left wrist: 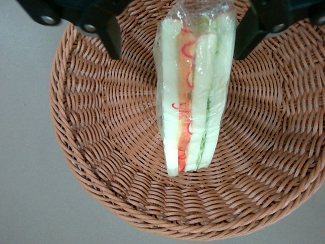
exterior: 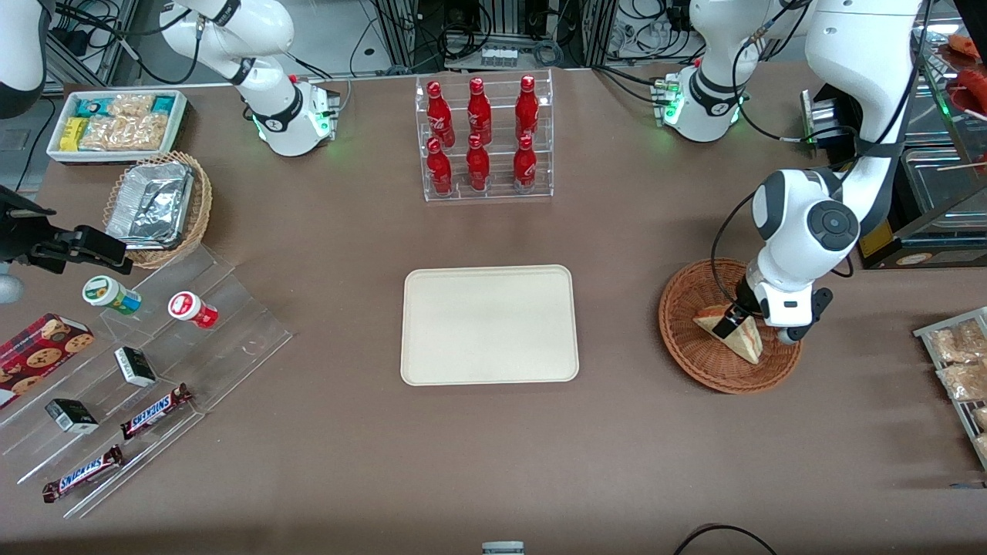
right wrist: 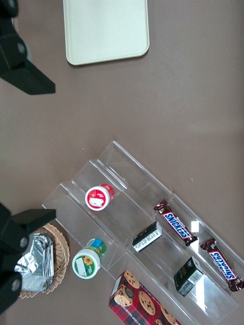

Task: Place sandwich from basket to tray
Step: 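Lower the left gripper and close it on the sandwich, then lift the sandwich and carry it over the white tray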

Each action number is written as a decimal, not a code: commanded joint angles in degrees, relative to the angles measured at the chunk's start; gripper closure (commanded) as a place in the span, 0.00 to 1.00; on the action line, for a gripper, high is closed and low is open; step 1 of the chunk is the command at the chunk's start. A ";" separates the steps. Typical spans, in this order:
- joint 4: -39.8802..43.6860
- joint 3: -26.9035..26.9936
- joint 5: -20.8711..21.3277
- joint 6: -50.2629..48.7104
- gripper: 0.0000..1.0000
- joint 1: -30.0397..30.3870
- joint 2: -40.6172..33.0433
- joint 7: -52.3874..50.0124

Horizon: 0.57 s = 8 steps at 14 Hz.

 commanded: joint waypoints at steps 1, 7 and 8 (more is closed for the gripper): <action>-0.37 0.38 -0.10 0.95 0.82 -0.48 -0.08 -0.63; -0.20 0.38 0.51 0.08 1.00 -0.48 -0.96 0.34; 0.07 0.38 1.90 -1.84 1.00 -0.48 -2.01 0.25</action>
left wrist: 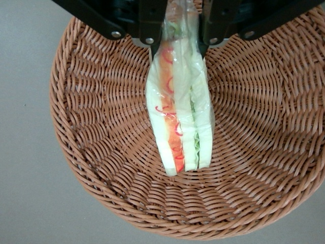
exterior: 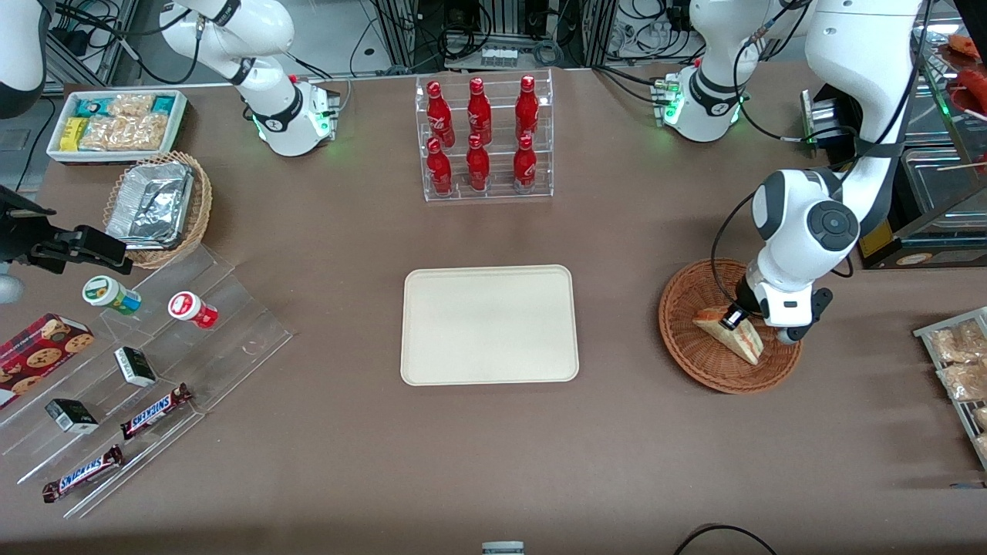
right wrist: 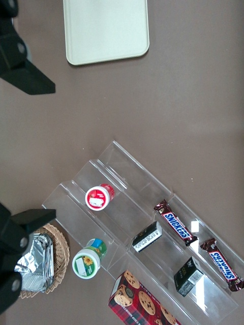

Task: Place sandwich from basket to tray
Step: 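Lift the sandwich and carry it over the white tray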

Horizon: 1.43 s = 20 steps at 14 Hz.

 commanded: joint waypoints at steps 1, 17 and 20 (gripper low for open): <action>0.46 0.27 2.90 -4.67 1.00 -0.49 -3.29 0.01; 41.31 -0.87 3.44 -35.03 1.00 -32.46 10.47 -3.59; 47.99 -0.78 3.62 -34.59 1.00 -36.24 18.29 -3.33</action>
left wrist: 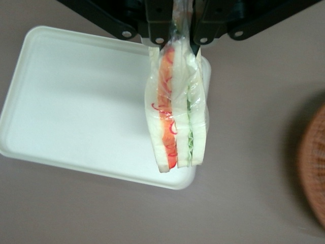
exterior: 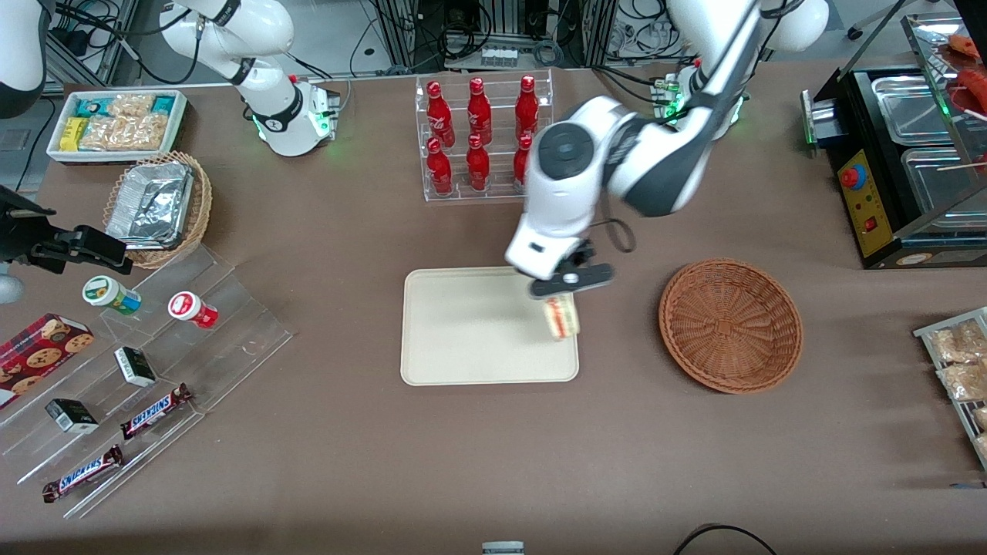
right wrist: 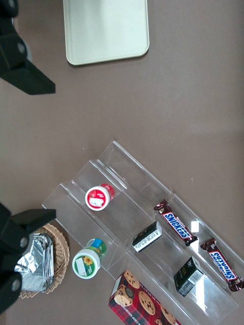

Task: Place sandwich from basket to tray
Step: 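Lift the sandwich and carry it over the white tray, then lower the sandwich onto the tray and open the left gripper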

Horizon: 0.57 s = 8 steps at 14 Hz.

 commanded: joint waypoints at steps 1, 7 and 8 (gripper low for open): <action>8.93 0.96 0.64 -1.34 1.00 -3.95 8.72 -0.19; 10.96 1.23 1.08 7.61 1.00 -7.82 16.11 0.34; 11.32 1.23 2.47 8.67 1.00 -8.09 16.91 0.17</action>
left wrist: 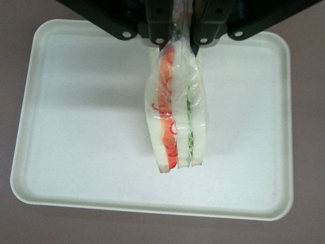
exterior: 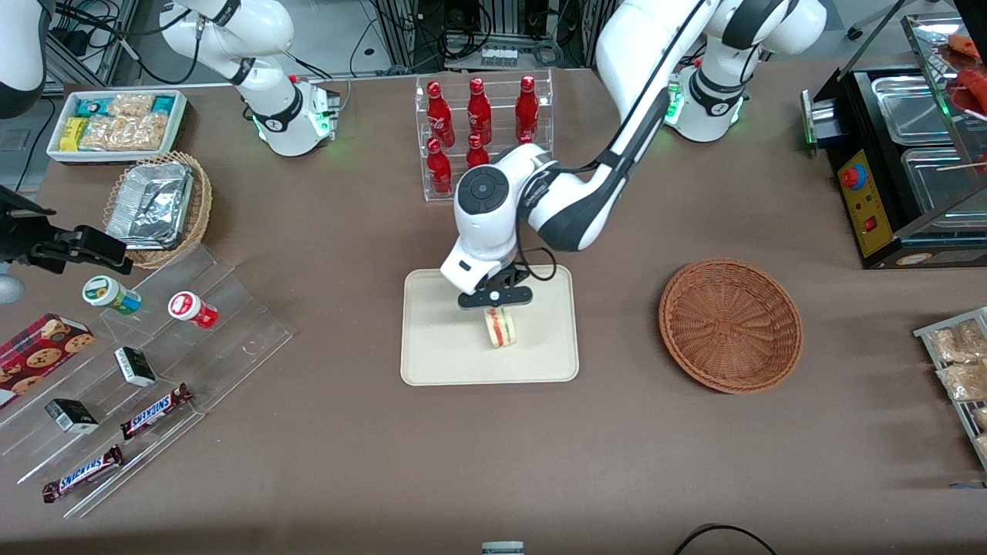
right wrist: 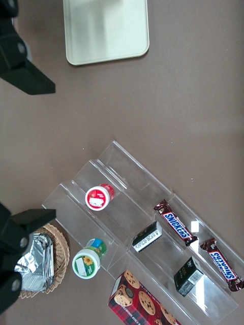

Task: Place sandwich from basket to tray
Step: 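Lower the sandwich onto the tray and open the left gripper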

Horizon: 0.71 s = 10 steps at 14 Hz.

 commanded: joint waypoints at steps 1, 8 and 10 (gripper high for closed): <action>2.92 1.03 2.79 1.40 1.00 -2.27 2.88 -0.36; 2.84 1.12 3.23 6.76 1.00 -3.59 5.87 -0.44; 2.84 1.21 3.24 7.03 0.96 -3.50 6.31 -0.27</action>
